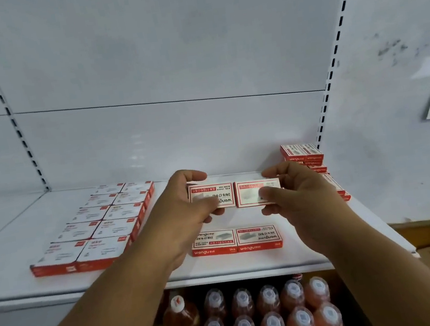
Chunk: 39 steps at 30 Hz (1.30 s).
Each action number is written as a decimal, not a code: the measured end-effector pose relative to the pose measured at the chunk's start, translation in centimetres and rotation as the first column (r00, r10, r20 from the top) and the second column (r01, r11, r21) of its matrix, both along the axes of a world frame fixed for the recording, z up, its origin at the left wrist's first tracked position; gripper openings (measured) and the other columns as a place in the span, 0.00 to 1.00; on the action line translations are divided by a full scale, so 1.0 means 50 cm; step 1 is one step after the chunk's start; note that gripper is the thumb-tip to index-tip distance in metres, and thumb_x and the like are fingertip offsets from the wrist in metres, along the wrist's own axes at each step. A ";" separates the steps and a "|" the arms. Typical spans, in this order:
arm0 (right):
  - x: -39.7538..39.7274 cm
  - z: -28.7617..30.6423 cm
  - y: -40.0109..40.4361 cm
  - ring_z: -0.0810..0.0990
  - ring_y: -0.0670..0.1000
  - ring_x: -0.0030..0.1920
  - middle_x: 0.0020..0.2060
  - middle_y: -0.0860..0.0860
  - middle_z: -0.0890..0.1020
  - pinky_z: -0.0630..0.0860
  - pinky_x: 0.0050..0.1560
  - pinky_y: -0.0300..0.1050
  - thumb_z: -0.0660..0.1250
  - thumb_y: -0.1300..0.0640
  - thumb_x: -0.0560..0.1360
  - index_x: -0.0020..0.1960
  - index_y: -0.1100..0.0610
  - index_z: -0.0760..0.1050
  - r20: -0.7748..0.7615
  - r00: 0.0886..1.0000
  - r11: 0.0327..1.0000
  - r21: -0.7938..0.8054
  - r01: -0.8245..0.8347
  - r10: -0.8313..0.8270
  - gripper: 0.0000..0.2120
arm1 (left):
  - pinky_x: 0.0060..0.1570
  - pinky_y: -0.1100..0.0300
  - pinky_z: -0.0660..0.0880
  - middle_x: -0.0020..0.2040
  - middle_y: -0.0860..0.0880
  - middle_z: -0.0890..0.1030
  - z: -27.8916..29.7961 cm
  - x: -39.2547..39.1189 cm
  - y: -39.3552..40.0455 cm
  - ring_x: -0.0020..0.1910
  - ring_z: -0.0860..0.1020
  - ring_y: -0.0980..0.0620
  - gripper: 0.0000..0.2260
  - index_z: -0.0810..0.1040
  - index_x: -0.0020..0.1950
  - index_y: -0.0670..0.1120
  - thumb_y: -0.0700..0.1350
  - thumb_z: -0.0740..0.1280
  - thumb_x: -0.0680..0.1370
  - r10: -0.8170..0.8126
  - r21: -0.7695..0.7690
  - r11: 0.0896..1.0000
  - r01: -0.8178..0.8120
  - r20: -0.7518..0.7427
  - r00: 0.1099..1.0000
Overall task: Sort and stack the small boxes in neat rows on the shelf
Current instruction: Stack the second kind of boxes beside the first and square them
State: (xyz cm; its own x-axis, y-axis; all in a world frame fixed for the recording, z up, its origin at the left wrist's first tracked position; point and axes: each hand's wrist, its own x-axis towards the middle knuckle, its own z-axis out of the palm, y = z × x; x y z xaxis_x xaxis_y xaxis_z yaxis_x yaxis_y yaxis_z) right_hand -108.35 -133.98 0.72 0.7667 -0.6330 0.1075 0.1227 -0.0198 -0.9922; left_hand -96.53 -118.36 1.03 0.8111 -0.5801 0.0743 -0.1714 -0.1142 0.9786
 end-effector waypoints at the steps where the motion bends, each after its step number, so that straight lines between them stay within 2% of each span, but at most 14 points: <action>1: 0.005 -0.003 -0.004 0.85 0.62 0.47 0.44 0.57 0.86 0.81 0.53 0.56 0.70 0.69 0.74 0.54 0.58 0.75 0.015 1.000 0.999 0.035 0.008 -0.009 0.12 | 0.50 0.49 0.79 0.43 0.51 0.86 0.001 0.004 -0.002 0.46 0.84 0.47 0.17 0.73 0.55 0.56 0.37 0.71 0.75 0.027 -0.042 0.999 -0.029 -0.037 0.999; 4: 0.015 -0.008 -0.018 0.84 0.64 0.49 0.45 0.58 0.86 0.78 0.53 0.53 0.70 0.70 0.73 0.56 0.59 0.74 0.083 0.996 0.985 0.174 0.007 -0.021 0.15 | 0.43 0.55 0.75 0.43 0.48 0.86 0.008 0.013 -0.010 0.40 0.83 0.50 0.16 0.75 0.55 0.50 0.35 0.73 0.73 0.082 -0.161 0.981 -0.108 -0.163 0.983; 8: 0.017 0.000 -0.043 0.83 0.53 0.43 0.42 0.56 0.85 0.76 0.44 0.47 0.69 0.71 0.73 0.50 0.60 0.76 0.091 0.996 0.967 0.252 -0.045 0.023 0.10 | 0.40 0.57 0.73 0.39 0.47 0.85 0.017 0.036 -0.010 0.36 0.80 0.52 0.08 0.79 0.51 0.45 0.35 0.70 0.76 0.036 -0.259 0.959 -0.117 -0.300 0.953; 12: 0.026 0.003 -0.067 0.83 0.60 0.45 0.46 0.59 0.81 0.81 0.43 0.56 0.66 0.73 0.73 0.58 0.57 0.74 0.075 0.993 0.969 0.225 -0.105 0.090 0.18 | 0.46 0.50 0.80 0.46 0.46 0.83 0.019 0.062 -0.008 0.43 0.82 0.47 0.11 0.78 0.57 0.51 0.38 0.67 0.79 -0.030 -0.132 0.991 0.005 -0.193 0.981; 14: 0.031 0.008 -0.075 0.84 0.61 0.43 0.46 0.60 0.81 0.79 0.36 0.50 0.68 0.73 0.73 0.61 0.60 0.69 0.017 0.991 0.983 0.118 -0.137 0.136 0.20 | 0.43 0.52 0.80 0.50 0.44 0.83 0.017 0.073 -0.011 0.43 0.83 0.46 0.13 0.75 0.59 0.51 0.38 0.69 0.78 -0.019 -0.009 1.000 0.019 -0.105 0.994; 16: 0.032 0.013 -0.085 0.83 0.56 0.39 0.41 0.57 0.83 0.75 0.33 0.46 0.70 0.71 0.72 0.61 0.62 0.70 -0.102 0.985 0.987 -0.075 -0.144 0.136 0.20 | 0.43 0.52 0.80 0.49 0.49 0.83 0.019 0.080 -0.013 0.43 0.84 0.49 0.11 0.75 0.56 0.53 0.41 0.71 0.77 -0.016 0.154 0.988 0.002 0.086 0.996; 18: 0.035 0.016 -0.092 0.81 0.53 0.37 0.42 0.54 0.82 0.74 0.35 0.47 0.70 0.68 0.74 0.60 0.57 0.76 -0.254 0.959 0.937 -0.288 -0.200 0.127 0.17 | 0.44 0.56 0.77 0.47 0.56 0.83 0.025 0.083 -0.012 0.44 0.82 0.54 0.07 0.77 0.52 0.55 0.45 0.70 0.78 -0.101 0.337 0.941 -0.007 0.301 0.948; 20: 0.043 0.016 -0.090 0.83 0.57 0.41 0.47 0.52 0.82 0.79 0.41 0.54 0.71 0.63 0.75 0.57 0.49 0.81 -0.415 0.907 0.863 -0.429 -0.268 0.075 0.14 | 0.43 0.60 0.73 0.48 0.58 0.82 0.025 0.083 -0.012 0.46 0.79 0.58 0.05 0.79 0.52 0.55 0.45 0.67 0.79 -0.190 0.463 0.886 -0.015 0.392 0.900; 22: 0.053 0.014 -0.081 0.84 0.56 0.46 0.47 0.48 0.83 0.82 0.47 0.57 0.71 0.59 0.75 0.55 0.48 0.82 -0.520 0.854 0.807 -0.492 -0.326 0.028 0.10 | 0.45 0.62 0.73 0.50 0.57 0.81 0.012 0.083 -0.017 0.48 0.78 0.58 0.06 0.81 0.53 0.54 0.44 0.66 0.80 -0.238 0.521 0.853 -0.005 0.398 0.886; 26: 0.059 0.002 -0.059 0.83 0.45 0.44 0.44 0.44 0.85 0.82 0.44 0.40 0.68 0.57 0.78 0.51 0.51 0.81 -0.583 0.811 0.665 -0.625 -0.410 -0.048 0.05 | 0.50 0.61 0.76 0.51 0.55 0.82 -0.022 0.075 -0.023 0.49 0.79 0.57 0.07 0.81 0.55 0.52 0.44 0.64 0.81 -0.288 0.568 0.823 0.034 0.365 0.885; 29: 0.055 -0.011 -0.049 0.82 0.44 0.45 0.47 0.43 0.83 0.81 0.48 0.40 0.65 0.55 0.79 0.55 0.50 0.82 -0.605 0.789 0.582 -0.681 -0.444 -0.106 0.08 | 0.46 0.61 0.78 0.52 0.57 0.81 -0.031 0.073 -0.022 0.48 0.79 0.58 0.08 0.81 0.55 0.54 0.47 0.64 0.80 -0.331 0.617 0.787 -0.014 0.441 0.834; 32: 0.044 -0.011 -0.038 0.81 0.44 0.47 0.50 0.41 0.81 0.81 0.49 0.43 0.64 0.49 0.79 0.59 0.49 0.80 -0.610 0.784 0.589 -0.678 -0.440 -0.115 0.11 | 0.45 0.62 0.78 0.54 0.58 0.79 -0.030 0.068 -0.016 0.49 0.79 0.58 0.09 0.79 0.60 0.55 0.49 0.63 0.81 -0.348 0.607 0.795 0.010 0.442 0.826; 34: 0.025 -0.004 -0.032 0.78 0.42 0.50 0.51 0.39 0.77 0.78 0.51 0.40 0.67 0.45 0.77 0.61 0.46 0.78 -0.596 0.794 0.582 -0.690 -0.430 -0.119 0.14 | 0.51 0.62 0.74 0.59 0.58 0.77 -0.029 0.062 -0.003 0.55 0.76 0.58 0.13 0.76 0.65 0.56 0.54 0.63 0.81 -0.374 0.606 0.795 0.036 0.442 0.816; 39: -0.031 -0.013 -0.003 0.67 0.42 0.65 0.65 0.38 0.72 0.65 0.67 0.45 0.70 0.37 0.70 0.59 0.39 0.79 -0.542 0.829 0.372 -0.803 -0.465 -0.134 0.18 | 0.66 0.54 0.67 0.64 0.59 0.72 -0.044 0.041 0.027 0.65 0.68 0.56 0.20 0.72 0.67 0.60 0.62 0.66 0.76 -0.493 0.655 0.752 0.073 0.485 0.723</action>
State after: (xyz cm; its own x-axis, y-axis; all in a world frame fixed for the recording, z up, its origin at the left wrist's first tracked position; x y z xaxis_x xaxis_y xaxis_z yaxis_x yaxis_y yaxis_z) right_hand -109.90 -134.10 0.05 0.9634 -0.2400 0.1193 -0.1964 -0.9350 -0.2952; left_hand -94.47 -117.00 -1.19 0.4929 -0.8683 0.0560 -0.8046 -0.4303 0.4092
